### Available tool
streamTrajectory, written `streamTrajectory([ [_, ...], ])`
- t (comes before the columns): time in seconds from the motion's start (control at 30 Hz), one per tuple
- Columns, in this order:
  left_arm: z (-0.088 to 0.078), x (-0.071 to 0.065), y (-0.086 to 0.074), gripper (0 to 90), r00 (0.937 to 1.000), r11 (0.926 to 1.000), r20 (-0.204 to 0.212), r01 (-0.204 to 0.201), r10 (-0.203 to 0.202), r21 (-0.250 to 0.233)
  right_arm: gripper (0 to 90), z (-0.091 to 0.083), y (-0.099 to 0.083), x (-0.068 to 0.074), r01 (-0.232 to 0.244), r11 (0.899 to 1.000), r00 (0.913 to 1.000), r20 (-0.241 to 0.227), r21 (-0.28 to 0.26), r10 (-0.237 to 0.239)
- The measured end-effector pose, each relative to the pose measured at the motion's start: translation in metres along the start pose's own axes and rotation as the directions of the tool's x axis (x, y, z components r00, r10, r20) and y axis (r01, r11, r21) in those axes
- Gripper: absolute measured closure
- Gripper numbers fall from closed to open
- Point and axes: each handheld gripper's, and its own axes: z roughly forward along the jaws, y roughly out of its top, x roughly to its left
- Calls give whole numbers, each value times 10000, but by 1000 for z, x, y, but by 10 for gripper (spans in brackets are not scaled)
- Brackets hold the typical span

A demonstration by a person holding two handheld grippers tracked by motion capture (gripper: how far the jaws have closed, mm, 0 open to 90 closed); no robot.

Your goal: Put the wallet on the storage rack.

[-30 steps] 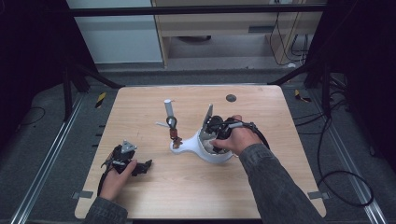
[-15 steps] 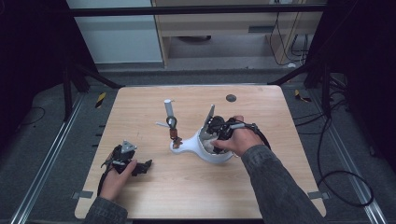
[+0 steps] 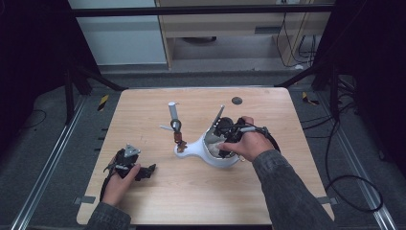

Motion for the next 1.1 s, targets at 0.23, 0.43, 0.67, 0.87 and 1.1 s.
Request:
streamTrajectory([
  [0.23, 0, 0, 0, 0, 10000, 10000, 2, -4, 4, 1, 58, -3, -2, 0, -48, 9999, 9999, 108, -135, 50],
  [0.43, 0, 0, 0, 0, 10000, 10000, 1, -6, 6, -1, 58, -8, -4, 0, -59, 9995, 9999, 104, -312, 62],
  [0.67, 0, 0, 0, 0, 10000, 10000, -3, -8, 8, -1, 58, -16, -8, 0, -193, 9979, 9997, 137, -625, 202],
  [0.87, 0, 0, 0, 0, 10000, 10000, -4, -6, 6, -1, 61, -22, -12, -2, -282, 9956, 9994, 182, -894, 299],
  [1.1, 0, 0, 0, 0, 10000, 10000, -5, -9, 9, -1, 78, -26, -18, -5, -513, 9929, 9984, 162, -1076, 533],
])
